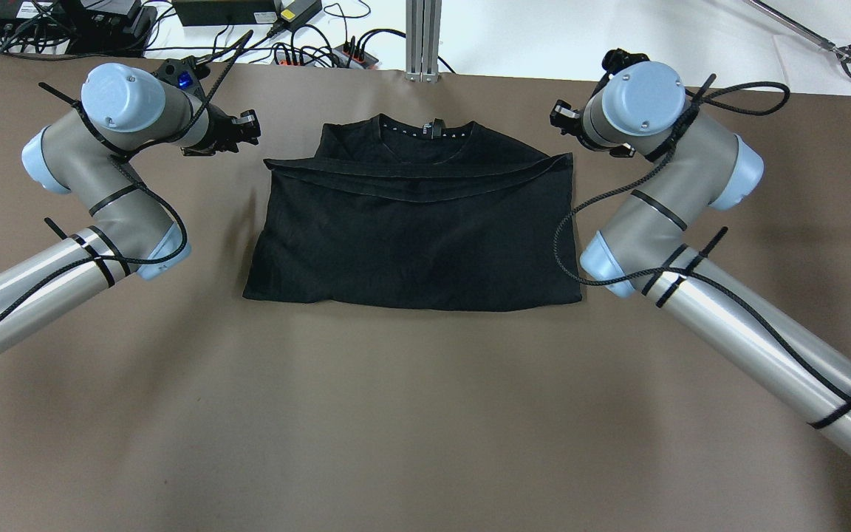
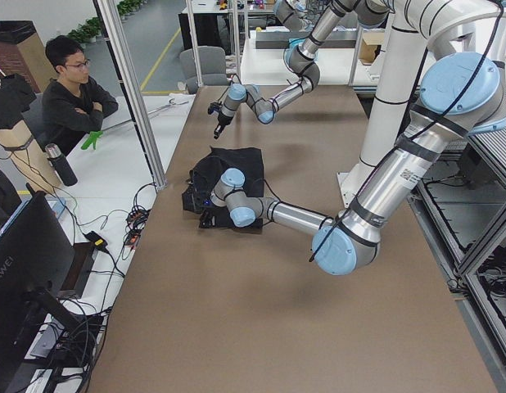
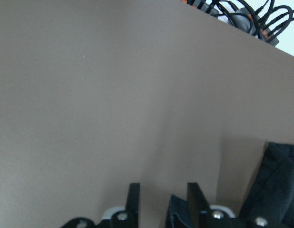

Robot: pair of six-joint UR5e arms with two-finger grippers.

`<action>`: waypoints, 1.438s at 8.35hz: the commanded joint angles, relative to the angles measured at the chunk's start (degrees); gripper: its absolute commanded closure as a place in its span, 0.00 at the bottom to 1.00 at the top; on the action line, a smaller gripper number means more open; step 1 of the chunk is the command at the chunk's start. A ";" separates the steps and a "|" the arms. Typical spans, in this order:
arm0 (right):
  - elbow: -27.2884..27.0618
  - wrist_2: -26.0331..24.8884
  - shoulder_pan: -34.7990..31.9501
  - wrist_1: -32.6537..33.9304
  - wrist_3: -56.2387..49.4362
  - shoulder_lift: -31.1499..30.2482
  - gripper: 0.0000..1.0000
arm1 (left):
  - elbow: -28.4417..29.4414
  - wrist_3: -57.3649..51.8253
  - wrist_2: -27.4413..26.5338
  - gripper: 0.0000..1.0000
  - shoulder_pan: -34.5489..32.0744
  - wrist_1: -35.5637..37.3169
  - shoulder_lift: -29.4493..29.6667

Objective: Fold clothes
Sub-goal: 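Move the right gripper to the folded shirt's near corner and grasp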

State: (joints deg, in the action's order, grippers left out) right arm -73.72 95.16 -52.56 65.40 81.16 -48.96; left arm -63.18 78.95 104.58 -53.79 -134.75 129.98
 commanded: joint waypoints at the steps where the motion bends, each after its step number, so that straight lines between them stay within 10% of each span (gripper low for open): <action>1: -19.46 0.82 5.85 -1.23 2.60 -15.32 0.32 | 0.16 -0.55 0.80 0.55 -0.35 -0.16 0.54; 4: -27.52 0.82 14.31 -1.50 6.02 -24.23 0.30 | -0.28 -0.11 0.80 0.54 -0.35 -0.16 1.16; 12: -18.93 -0.68 15.64 -10.72 14.55 -23.03 0.39 | -2.21 0.33 0.27 0.52 -0.44 -0.16 0.89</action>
State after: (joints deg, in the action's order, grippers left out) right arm -94.90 94.42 -36.83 57.76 93.75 -72.44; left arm -64.93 79.27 104.96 -54.20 -134.96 131.03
